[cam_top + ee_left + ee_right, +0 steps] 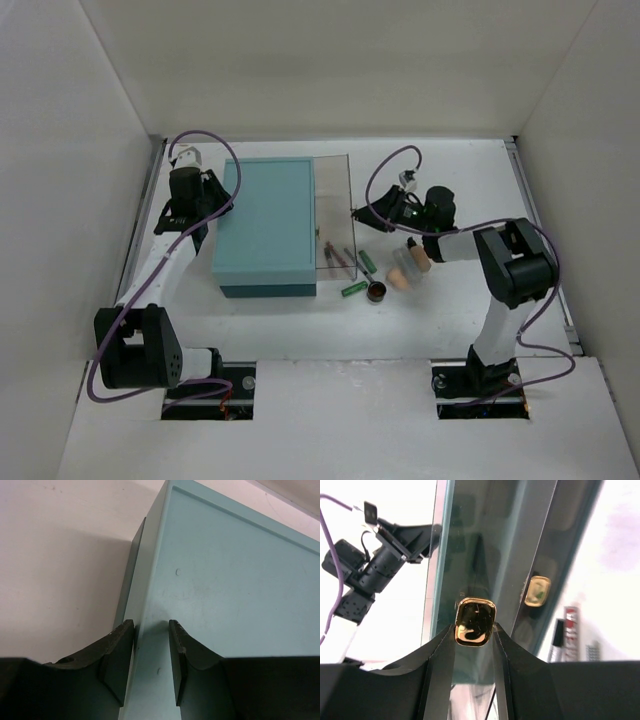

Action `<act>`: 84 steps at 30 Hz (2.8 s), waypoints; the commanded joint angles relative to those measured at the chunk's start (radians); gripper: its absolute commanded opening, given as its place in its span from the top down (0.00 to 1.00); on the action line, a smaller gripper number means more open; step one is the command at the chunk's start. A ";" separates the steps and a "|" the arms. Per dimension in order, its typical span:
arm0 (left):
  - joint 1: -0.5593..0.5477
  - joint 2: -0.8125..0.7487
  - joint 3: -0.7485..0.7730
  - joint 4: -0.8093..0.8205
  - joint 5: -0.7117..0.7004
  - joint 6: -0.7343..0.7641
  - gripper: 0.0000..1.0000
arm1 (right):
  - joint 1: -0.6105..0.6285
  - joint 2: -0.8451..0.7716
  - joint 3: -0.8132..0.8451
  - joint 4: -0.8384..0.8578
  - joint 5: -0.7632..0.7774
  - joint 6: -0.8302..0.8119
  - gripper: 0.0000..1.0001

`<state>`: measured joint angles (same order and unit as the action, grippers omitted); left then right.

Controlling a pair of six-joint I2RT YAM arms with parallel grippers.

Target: Organize the makeup

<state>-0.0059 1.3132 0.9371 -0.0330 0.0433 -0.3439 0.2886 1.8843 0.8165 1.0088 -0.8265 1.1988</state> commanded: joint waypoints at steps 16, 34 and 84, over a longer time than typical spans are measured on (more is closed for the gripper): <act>0.019 0.124 0.011 -0.071 -0.060 0.040 0.71 | -0.048 -0.441 0.076 -0.972 0.584 -0.654 0.29; -0.004 0.179 0.057 -0.079 -0.057 0.062 0.72 | -0.033 -0.455 0.015 -1.285 0.966 -0.745 0.24; -0.010 0.133 0.057 -0.074 -0.069 0.062 0.70 | 0.186 -0.597 0.327 -1.348 0.943 -0.906 0.91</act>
<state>-0.0135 1.4227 1.0168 0.0257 -0.0021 -0.3107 0.3996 1.3334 1.0187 -0.4309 0.1360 0.3054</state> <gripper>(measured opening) 0.296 0.437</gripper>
